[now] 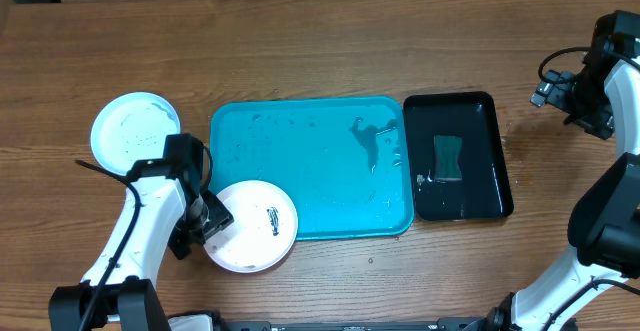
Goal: Clean dirty plates on tray and stack at the side
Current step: 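Release the stack and move the left gripper to the lower white plate, then slide the white plate up onto the teal tray with the left gripper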
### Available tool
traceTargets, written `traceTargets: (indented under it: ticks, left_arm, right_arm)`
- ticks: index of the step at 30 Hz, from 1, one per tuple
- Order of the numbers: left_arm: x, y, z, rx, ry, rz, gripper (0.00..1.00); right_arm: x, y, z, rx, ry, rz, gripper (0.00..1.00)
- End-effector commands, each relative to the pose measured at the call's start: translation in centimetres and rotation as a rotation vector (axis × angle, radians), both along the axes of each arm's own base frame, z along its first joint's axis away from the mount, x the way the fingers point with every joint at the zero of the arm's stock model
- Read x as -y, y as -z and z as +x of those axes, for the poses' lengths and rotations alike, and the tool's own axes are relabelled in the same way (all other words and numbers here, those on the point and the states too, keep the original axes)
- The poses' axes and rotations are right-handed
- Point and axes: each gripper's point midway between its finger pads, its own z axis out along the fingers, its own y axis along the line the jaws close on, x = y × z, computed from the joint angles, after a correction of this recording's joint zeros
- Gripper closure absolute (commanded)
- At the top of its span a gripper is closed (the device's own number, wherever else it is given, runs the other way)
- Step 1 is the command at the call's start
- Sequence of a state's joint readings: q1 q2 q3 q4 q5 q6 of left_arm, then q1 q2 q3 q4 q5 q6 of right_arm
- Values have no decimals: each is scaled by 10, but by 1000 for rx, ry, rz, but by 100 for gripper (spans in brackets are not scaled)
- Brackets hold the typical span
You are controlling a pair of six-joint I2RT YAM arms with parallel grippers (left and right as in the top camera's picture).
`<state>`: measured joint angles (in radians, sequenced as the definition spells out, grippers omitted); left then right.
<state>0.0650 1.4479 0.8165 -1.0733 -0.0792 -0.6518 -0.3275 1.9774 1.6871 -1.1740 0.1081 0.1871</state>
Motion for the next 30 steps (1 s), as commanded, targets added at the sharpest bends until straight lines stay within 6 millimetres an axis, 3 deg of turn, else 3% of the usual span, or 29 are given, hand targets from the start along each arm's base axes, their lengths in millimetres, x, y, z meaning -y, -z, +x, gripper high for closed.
traceTargets:
  ticks: [1, 2, 3, 5, 8, 10, 15, 23, 30]
  left_arm:
    - [9, 13, -7, -10, -5, -44, 36]
    - [11, 15, -7, -7, -7, -53, 41]
    - [13, 16, -8, -9, -8, -65, 53]
    - [16, 17, -9, -11, -3, -81, 65]
    - [16, 17, -9, -11, -3, -81, 71]
    - [18, 17, -9, -11, -4, -93, 80]
    - [35, 16, -2, 17, 9, -196, 95]
    - [71, 10, 34, 171, 15, -405, 96]
    - [91, 5, 61, 281, 48, -440, 94]
  right_arm:
    - [2, -11, 2, 31, 10, -13, 0]
    - [2, -11, 2, 31, 10, -13, 0]
    - [2, -11, 2, 31, 10, -13, 0]
    - [2, -11, 2, 31, 10, -13, 0]
    - [2, -11, 2, 31, 10, -13, 0]
    - [2, -11, 2, 31, 10, -13, 0]
    - [2, -11, 2, 31, 10, -13, 0]
    - [2, -11, 2, 31, 10, -13, 0]
    - [2, -11, 2, 31, 10, -13, 0]
